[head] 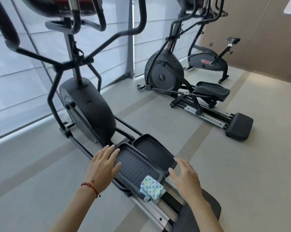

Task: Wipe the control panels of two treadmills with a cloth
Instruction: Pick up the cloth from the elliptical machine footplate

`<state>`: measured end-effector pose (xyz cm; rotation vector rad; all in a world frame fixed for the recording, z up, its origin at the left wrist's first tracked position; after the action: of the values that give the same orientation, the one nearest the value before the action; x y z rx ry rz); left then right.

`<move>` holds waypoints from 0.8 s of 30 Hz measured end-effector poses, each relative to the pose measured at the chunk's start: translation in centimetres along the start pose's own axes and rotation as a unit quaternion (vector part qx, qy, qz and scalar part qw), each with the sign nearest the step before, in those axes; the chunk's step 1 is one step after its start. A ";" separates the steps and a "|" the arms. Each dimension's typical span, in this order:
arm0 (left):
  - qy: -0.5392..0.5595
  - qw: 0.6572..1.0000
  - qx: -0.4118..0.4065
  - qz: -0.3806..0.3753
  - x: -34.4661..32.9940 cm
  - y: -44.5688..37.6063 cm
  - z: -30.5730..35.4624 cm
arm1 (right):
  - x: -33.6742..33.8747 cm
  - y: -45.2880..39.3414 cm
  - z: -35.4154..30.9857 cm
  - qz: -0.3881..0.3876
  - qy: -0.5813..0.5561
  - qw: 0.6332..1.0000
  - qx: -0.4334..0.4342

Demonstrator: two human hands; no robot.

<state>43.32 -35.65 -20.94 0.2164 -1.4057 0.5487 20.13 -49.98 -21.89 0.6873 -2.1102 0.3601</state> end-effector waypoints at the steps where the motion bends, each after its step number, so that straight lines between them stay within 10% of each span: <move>1: 0.002 1.000 -0.008 -0.010 -1.3 -0.3 0.1 | -1.0 -0.3 0.7 -0.007 -0.009 1.000 -0.012; 13: 0.041 0.986 -0.104 -0.127 -18.5 -2.4 0.1 | -15.6 -1.3 9.5 0.027 -0.106 0.972 -0.209; 24: 0.048 0.974 -0.098 -0.200 -29.6 -0.9 -3.2 | -29.8 0.0 15.7 0.098 -0.261 0.859 -0.429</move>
<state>44.57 -41.95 -50.05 0.3020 -1.2681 0.0849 24.01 -47.34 -55.21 0.0175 -2.5231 -0.7309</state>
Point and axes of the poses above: each hand's wrist, its own y-axis away from the middle knuckle, its own x-axis out of the back of the hand, z = x × y, the point moved 5 cm from there along -y, towards the middle knuckle, and after that the axes turned 4 degrees about x, right-handed, at the moved point
